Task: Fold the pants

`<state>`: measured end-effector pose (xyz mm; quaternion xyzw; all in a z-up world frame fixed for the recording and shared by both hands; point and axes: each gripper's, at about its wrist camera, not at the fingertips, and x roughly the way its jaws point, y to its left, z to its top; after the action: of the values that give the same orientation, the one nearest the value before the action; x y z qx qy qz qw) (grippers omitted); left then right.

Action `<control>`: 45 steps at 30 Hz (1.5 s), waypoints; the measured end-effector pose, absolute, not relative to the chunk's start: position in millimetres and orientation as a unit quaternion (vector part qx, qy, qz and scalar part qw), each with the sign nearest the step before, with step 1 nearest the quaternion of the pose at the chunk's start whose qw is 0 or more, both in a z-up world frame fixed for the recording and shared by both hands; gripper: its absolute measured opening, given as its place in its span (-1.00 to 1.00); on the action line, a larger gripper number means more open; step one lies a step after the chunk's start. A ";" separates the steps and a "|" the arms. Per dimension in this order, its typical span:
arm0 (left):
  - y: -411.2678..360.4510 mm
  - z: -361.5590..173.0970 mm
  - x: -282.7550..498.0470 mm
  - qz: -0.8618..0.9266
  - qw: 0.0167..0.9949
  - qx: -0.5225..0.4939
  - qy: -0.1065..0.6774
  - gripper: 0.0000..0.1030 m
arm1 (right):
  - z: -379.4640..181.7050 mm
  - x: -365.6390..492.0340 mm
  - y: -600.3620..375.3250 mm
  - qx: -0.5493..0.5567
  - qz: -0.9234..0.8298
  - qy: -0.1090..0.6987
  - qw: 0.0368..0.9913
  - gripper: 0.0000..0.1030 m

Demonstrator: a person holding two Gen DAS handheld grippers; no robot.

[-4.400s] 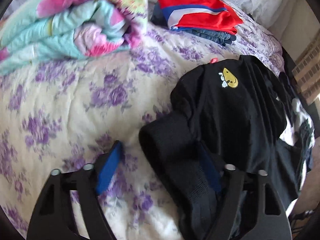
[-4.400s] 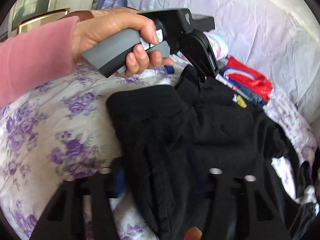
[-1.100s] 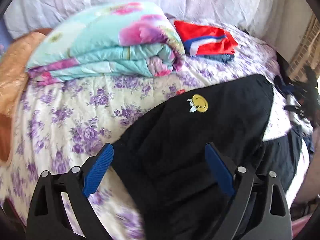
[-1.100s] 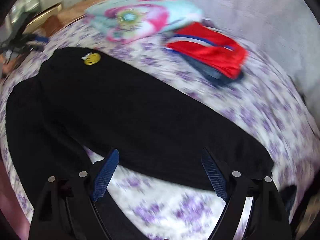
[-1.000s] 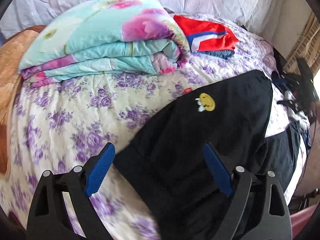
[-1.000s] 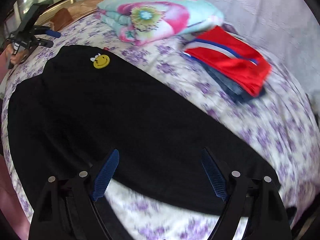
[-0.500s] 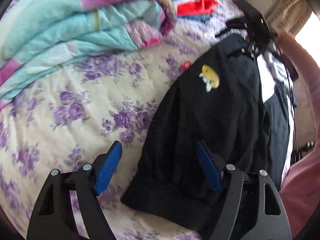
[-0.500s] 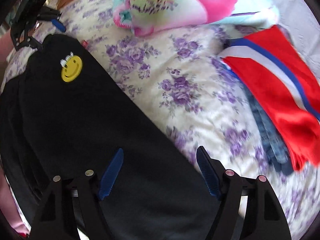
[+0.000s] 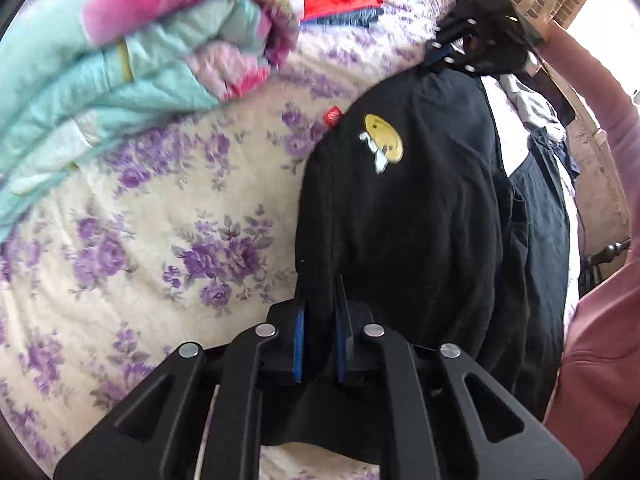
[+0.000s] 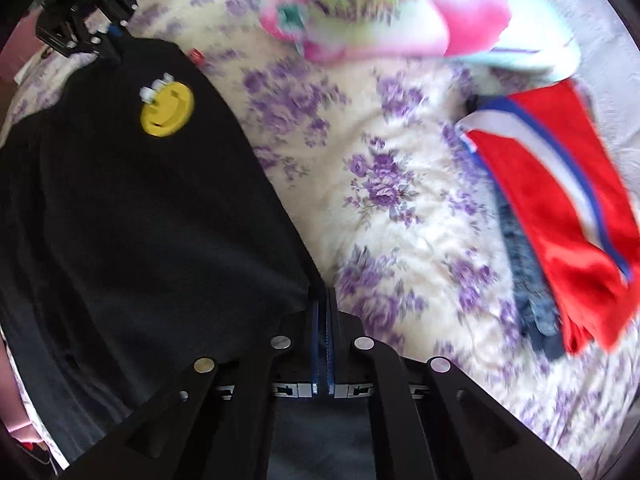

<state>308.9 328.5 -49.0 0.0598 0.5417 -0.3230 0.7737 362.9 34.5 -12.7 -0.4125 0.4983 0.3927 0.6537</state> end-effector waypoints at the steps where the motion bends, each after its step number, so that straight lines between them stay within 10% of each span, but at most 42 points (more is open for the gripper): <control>1: 327.3 -42.5 304.7 -0.320 0.781 0.061 0.534 -0.81 | -1.3 351.0 29.4 -0.412 0.391 0.489 0.662 -0.94; 12: 276.4 44.4 167.7 -0.341 0.820 0.161 0.431 -0.82 | 94.2 152.1 -8.4 -0.451 0.375 0.370 0.720 -0.94; 28: 254.7 -45.6 42.7 -0.312 0.814 0.167 0.461 -0.76 | -29.2 -8.4 -39.3 -0.432 0.353 0.383 0.736 -0.80; 31: 256.3 -28.0 32.0 -0.289 0.827 0.169 0.451 -0.58 | -5.4 -8.2 -53.2 -0.365 0.365 0.402 0.756 -0.16; 33: 251.3 -9.1 15.2 -0.285 0.841 0.177 0.424 -0.11 | 13.3 -7.2 -68.0 -0.319 0.352 0.393 0.788 0.14; 37: 224.8 37.2 4.2 -0.284 0.879 0.162 0.346 0.69 | 61.4 34.0 -101.1 -0.223 0.246 0.377 0.865 0.27; 45: 126.2 4.8 74.0 -0.342 0.852 0.088 0.386 0.78 | 63.5 177.2 -163.1 0.018 0.003 0.466 0.884 0.41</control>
<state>74.0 126.2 4.8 0.0880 0.3864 -0.3419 0.8521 177.2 -163.1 63.5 0.0182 0.4664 0.0033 0.8844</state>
